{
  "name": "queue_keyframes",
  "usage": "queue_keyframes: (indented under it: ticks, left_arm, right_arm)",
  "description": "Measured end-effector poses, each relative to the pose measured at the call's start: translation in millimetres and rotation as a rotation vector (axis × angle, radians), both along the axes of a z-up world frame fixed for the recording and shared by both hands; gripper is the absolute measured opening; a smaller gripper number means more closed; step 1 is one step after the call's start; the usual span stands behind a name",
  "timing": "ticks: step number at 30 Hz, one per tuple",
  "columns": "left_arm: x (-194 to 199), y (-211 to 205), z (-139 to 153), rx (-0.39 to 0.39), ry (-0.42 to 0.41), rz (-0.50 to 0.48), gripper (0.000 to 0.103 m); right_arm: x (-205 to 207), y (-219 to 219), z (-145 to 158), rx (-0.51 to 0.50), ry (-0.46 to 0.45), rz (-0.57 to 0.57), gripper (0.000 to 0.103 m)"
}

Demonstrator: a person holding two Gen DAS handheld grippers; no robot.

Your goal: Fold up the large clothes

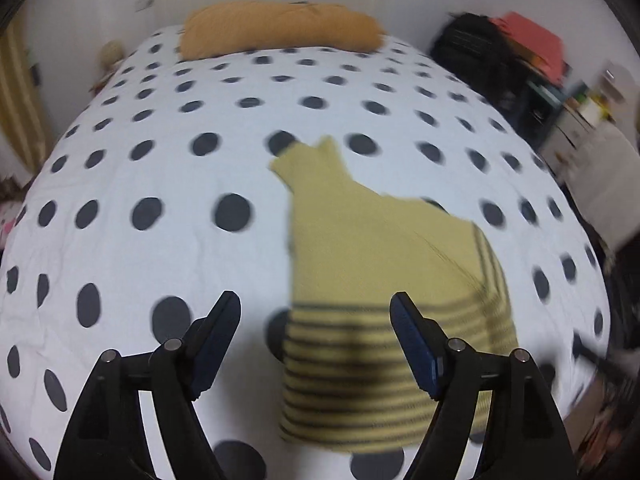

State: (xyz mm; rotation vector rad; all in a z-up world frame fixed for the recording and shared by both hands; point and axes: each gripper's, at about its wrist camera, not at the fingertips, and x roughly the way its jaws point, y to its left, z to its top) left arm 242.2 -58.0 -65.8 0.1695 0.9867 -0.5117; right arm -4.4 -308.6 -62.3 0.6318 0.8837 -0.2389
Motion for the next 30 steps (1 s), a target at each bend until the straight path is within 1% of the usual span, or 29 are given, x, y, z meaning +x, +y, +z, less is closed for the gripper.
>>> queue_keyframes:
  ticks: [2,4,5,6,7,8,9,10,11,12,13,14,15,16,17,18,19,20,23,25,26,27,28,29,30]
  left_arm:
    - [-22,-16,-19,0.043,-0.003,-0.059,0.077]
    - [-27,-26,-51,0.077,0.048,-0.073,0.077]
    - [-25,-25,-71,0.091,0.091,-0.054,0.078]
    - [-19,-22,-94,0.116,0.157,-0.02,0.078]
    - [-12,-15,-119,0.111,0.253,0.034,0.078]
    - [-7,-2,-133,0.045,0.336,0.082,0.079]
    - [-8,10,-133,-0.018,0.357,0.116,0.079]
    - [-11,20,-126,-0.051,0.347,0.132,0.076]
    - [-16,33,-115,-0.063,0.315,0.16,0.074]
    - [-23,50,-103,-0.059,0.253,0.206,0.074]
    - [-27,66,-94,-0.051,0.208,0.246,0.073]
    - [-29,80,-90,-0.063,0.185,0.273,0.075]
    - [-31,95,-89,-0.106,0.183,0.29,0.078]
    - [-29,106,-95,-0.176,0.217,0.275,0.085]
    - [-25,111,-106,-0.239,0.283,0.241,0.085]
    - [-20,112,-119,-0.289,0.348,0.204,0.085]
    - [-16,110,-130,-0.322,0.381,0.175,0.085]
    - [-13,106,-139,-0.333,0.385,0.153,0.085]
    - [-4,83,-155,-0.338,0.386,0.082,0.085]
    - [-1,68,-158,-0.361,0.401,0.037,0.086]
    - [-1,61,-160,-0.376,0.422,0.015,0.086]
    - [-3,53,-160,-0.417,0.46,-0.021,0.084]
    - [-5,46,-160,-0.431,0.485,-0.045,0.082]
    - [-10,39,-156,-0.389,0.46,-0.053,0.077]
    - [-15,34,-154,-0.34,0.437,-0.044,0.069]
  right_arm:
    - [28,-2,6,0.033,-0.063,0.059,0.043]
    - [69,5,-1,0.12,-0.112,0.15,0.043]
    - [90,7,-9,0.182,-0.127,0.189,0.043]
    - [118,13,-23,0.245,-0.11,0.234,0.043]
    - [135,16,-38,0.271,-0.065,0.254,0.042]
    - [153,16,-55,0.236,0.006,0.239,0.037]
    - [167,12,-77,0.168,0.102,0.219,0.003]
    - [176,4,-91,0.124,0.16,0.205,0.0]
    - [177,-8,-94,0.152,0.131,0.19,0.0]
    - [175,-17,-91,0.181,0.111,0.163,0.0]
    - [170,-23,-84,0.173,0.098,0.126,0.0]
    - [165,-27,-74,0.136,0.088,0.101,0.001]
    - [155,-29,-63,0.132,0.048,0.094,0.005]
    - [143,-29,-55,0.138,0.02,0.081,0.005]
    - [132,-27,-48,0.164,-0.007,0.08,0.01]
    - [124,-25,-46,0.187,-0.018,0.087,0.021]
    - [115,-20,-44,0.202,-0.026,0.091,0.027]
    - [109,-16,-44,0.205,-0.028,0.091,0.035]
    - [96,-7,-53,0.228,-0.012,0.12,0.035]
    - [91,1,-60,0.219,0.009,0.143,0.035]
    - [82,1,-63,0.206,0.017,0.147,0.035]
    - [83,4,-67,0.194,0.022,0.149,0.035]
    - [86,4,-69,0.188,0.025,0.151,0.035]
    - [88,4,-70,0.181,0.03,0.15,0.035]
    - [88,3,-71,0.173,0.033,0.148,0.035]
